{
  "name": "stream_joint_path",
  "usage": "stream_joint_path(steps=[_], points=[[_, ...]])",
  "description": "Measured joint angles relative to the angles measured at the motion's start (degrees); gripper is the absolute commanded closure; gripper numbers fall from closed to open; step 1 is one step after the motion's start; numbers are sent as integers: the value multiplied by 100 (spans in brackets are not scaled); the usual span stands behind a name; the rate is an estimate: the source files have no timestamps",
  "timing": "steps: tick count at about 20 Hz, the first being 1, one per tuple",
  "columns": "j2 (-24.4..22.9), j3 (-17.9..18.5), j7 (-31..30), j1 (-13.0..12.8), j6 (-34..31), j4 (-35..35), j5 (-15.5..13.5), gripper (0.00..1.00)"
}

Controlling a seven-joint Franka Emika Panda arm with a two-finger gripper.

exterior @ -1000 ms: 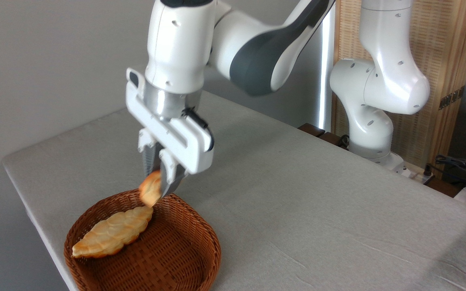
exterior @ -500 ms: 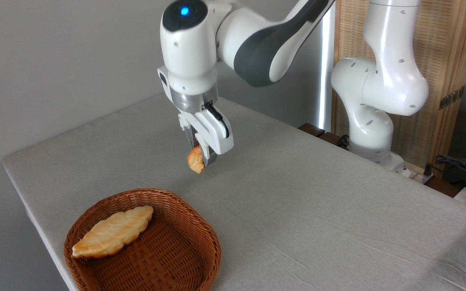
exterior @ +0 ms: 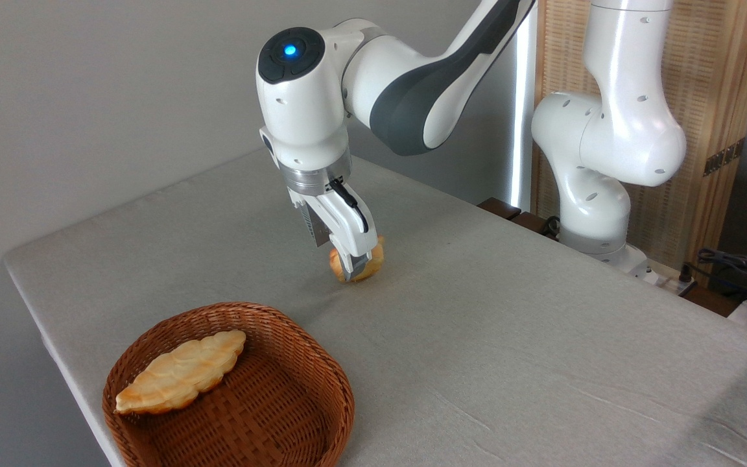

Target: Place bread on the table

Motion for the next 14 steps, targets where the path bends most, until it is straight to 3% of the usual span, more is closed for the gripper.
stream_joint_path(steps=[2, 5, 7, 11, 14], points=[[-7, 0, 26, 0, 16, 5, 49, 0], [-54, 3, 316, 11, 32, 41, 582, 0], [-83, 22, 445, 28, 46, 95, 761, 0], [-157, 36, 460, 54, 81, 485, 800, 0], [-192, 46, -5, 138, 51, 856, 795, 0]])
